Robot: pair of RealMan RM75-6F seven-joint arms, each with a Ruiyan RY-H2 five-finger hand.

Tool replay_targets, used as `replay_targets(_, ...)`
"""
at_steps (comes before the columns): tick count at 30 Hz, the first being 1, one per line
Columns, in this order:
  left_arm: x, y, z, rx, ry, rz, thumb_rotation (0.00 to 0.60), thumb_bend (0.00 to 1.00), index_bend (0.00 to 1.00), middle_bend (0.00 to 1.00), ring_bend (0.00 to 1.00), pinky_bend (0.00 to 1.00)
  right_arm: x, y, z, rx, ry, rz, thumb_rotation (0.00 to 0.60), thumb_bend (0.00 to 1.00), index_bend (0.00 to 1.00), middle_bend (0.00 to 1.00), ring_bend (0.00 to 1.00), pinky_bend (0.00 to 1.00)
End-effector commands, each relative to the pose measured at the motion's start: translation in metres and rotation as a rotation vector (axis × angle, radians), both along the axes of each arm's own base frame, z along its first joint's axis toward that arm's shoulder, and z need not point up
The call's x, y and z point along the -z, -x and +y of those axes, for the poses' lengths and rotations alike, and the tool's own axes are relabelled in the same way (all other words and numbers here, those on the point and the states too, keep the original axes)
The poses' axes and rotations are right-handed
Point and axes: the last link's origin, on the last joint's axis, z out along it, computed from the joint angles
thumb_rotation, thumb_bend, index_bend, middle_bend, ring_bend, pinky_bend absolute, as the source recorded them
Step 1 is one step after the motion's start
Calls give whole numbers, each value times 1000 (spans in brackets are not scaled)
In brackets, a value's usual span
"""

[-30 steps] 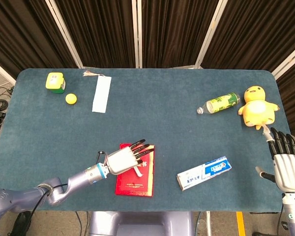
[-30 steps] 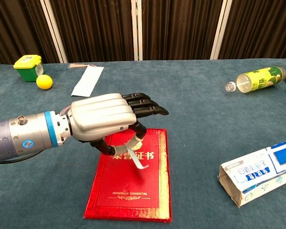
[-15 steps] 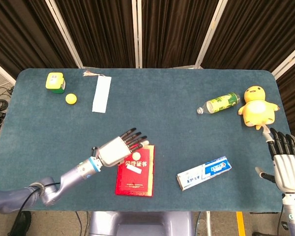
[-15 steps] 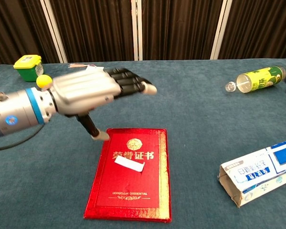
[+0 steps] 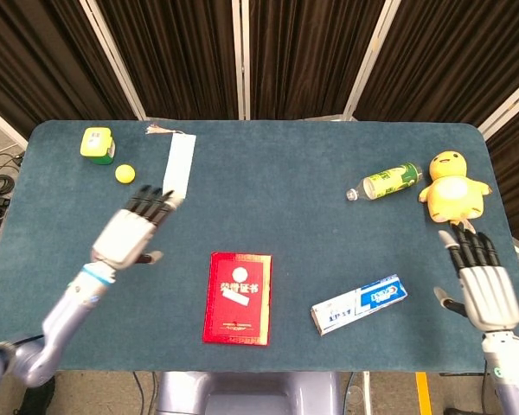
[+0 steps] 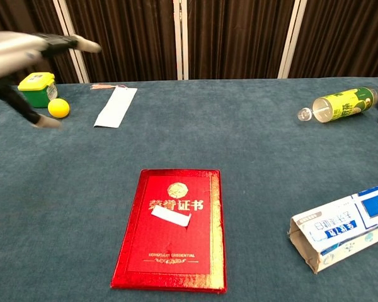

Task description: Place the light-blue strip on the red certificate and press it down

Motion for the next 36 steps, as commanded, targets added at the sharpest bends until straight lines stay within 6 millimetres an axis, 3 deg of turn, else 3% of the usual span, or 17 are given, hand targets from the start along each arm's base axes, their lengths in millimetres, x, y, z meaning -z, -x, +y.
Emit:
replay_targets(1, -39, 25, -20, -143, -122, -41, 600, 0, 0, 0, 0, 0, 16, -16, -19, -88, -119, 57, 600, 443, 67, 0, 0, 0)
replay_targets(6, -66, 47, -48, -279, -196, -24, 600, 0, 0, 0, 0, 0, 38, -47, -39, -195, -279, 81, 600, 680, 113, 0, 0, 0)
replay_targets(12, -82, 63, -77, -396, -232, -41, 600, 0, 0, 0, 0, 0, 75, -85, -54, -334, -475, 100, 600, 862, 219, 0, 0, 0)
replay_targets(19, -89, 71, -93, -429, -259, -60, 600, 0, 0, 0, 0, 0, 118, -137, -62, -481, -614, 148, 600, 943, 291, 0, 0, 0)
replay_targets(31, -87, 76, -90, -436, -209, -80, 600, 0, 0, 0, 0, 0, 187, -211, -64, -613, -713, 221, 600, 968, 329, 0, 0, 0)
replay_targets(36, -88, 77, -89, -434, -210, -83, 600, 0, 0, 0, 0, 0, 208, -220, -62, -607, -726, 241, 600, 974, 332, 0, 0, 0)
